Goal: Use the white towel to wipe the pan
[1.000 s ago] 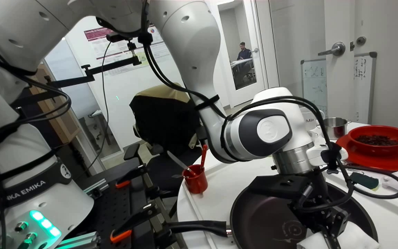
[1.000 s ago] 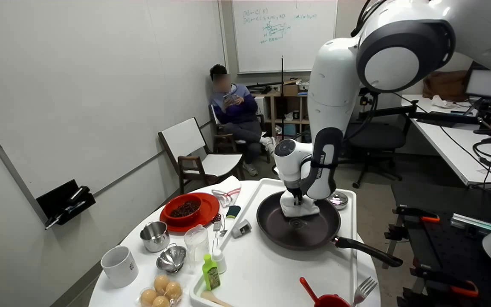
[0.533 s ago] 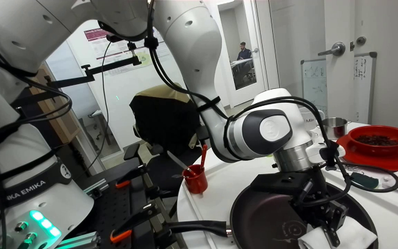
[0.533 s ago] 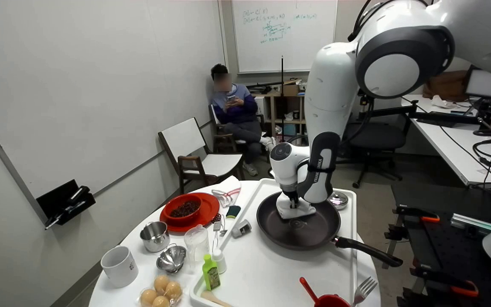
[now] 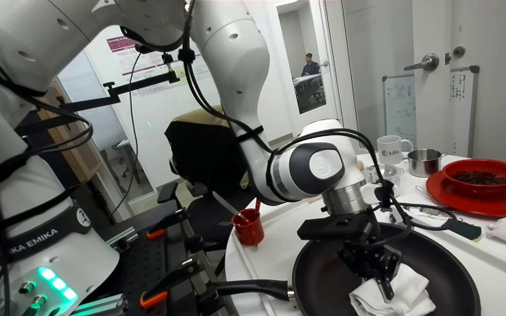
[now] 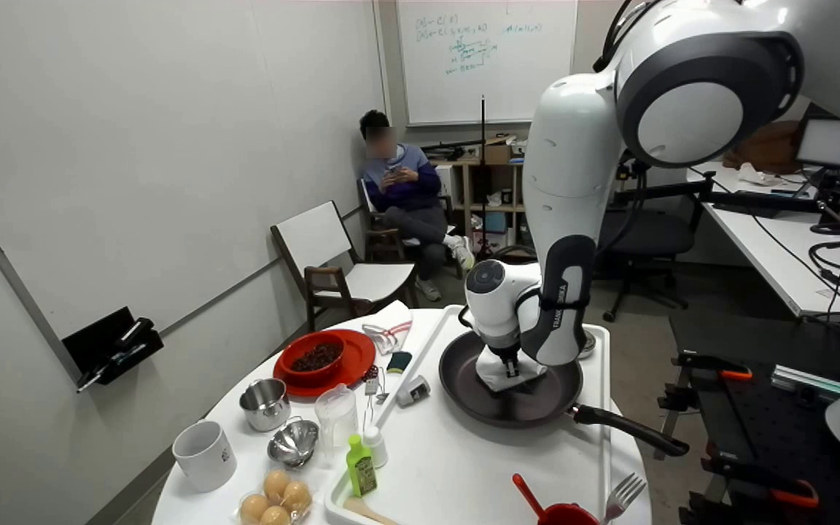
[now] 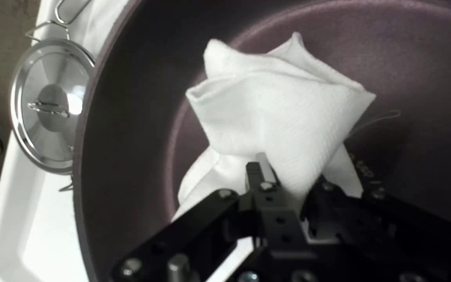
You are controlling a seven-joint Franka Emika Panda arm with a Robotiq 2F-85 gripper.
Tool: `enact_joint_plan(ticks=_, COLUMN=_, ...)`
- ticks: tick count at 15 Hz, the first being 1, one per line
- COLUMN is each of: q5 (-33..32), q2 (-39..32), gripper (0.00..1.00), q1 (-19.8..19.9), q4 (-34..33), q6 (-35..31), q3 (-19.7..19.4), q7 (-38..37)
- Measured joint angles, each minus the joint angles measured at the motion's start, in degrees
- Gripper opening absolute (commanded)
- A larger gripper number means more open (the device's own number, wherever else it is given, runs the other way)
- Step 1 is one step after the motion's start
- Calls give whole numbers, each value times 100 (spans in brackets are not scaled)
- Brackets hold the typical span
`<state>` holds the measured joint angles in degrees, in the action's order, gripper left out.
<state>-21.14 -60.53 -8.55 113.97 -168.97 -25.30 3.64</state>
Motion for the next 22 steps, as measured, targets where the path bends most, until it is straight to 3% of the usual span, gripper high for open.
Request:
enact_joint_plan(ticks=11, q5=-297, q2=501, gripper=7, q1=-629, q4=766, q6=-298, q3=325, q7=541)
enact_joint_plan(ticks=22, q5=-343, q2=521, gripper=7, q1=-851, q4=1074, q6=-253, q3=163, q7=589)
